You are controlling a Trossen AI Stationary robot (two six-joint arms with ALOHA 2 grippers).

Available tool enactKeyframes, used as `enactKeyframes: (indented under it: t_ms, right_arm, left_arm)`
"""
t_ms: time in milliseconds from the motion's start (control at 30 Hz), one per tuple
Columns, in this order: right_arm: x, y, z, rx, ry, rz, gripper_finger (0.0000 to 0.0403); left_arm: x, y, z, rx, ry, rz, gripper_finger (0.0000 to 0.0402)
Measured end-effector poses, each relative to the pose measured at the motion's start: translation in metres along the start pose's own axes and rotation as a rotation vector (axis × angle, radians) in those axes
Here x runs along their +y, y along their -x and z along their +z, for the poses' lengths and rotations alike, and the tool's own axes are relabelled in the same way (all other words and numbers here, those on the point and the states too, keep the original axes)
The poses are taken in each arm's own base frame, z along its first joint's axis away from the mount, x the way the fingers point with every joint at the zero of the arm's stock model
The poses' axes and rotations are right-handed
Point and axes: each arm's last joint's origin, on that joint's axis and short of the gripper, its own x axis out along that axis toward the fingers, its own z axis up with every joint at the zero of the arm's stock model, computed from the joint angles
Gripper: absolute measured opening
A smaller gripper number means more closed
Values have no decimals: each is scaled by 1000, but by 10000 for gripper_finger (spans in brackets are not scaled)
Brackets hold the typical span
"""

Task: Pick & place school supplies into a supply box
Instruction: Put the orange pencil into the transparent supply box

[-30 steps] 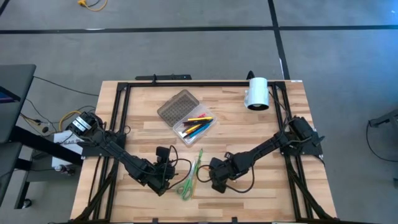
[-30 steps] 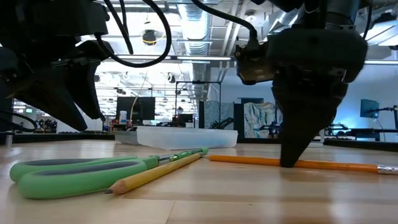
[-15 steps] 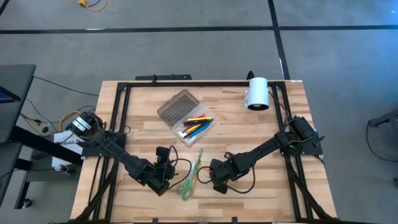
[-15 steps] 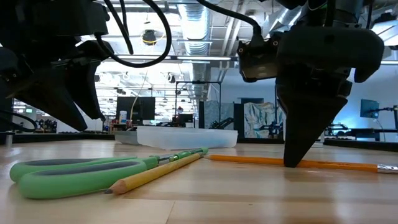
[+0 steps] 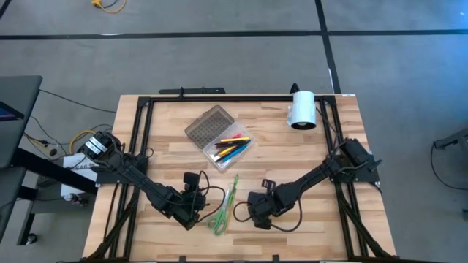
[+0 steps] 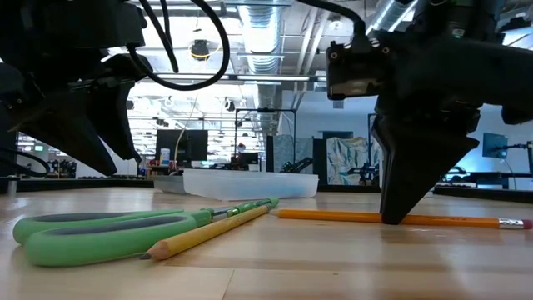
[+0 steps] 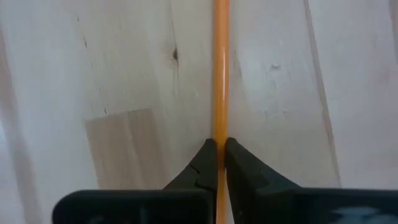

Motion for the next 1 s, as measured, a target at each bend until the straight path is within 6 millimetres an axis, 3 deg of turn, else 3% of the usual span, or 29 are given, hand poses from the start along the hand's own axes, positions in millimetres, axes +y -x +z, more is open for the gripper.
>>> enactKeyframes:
  t_ms: [433, 1000]
  right_arm:
    - [5, 23, 2, 21, 87, -222, 1]
    - [-8, 26, 14, -94, 226, -435, 0]
  left_arm:
    - [0, 0, 0, 0, -2, 6, 135]
    - [2, 0, -1, 2, -19, 47, 135]
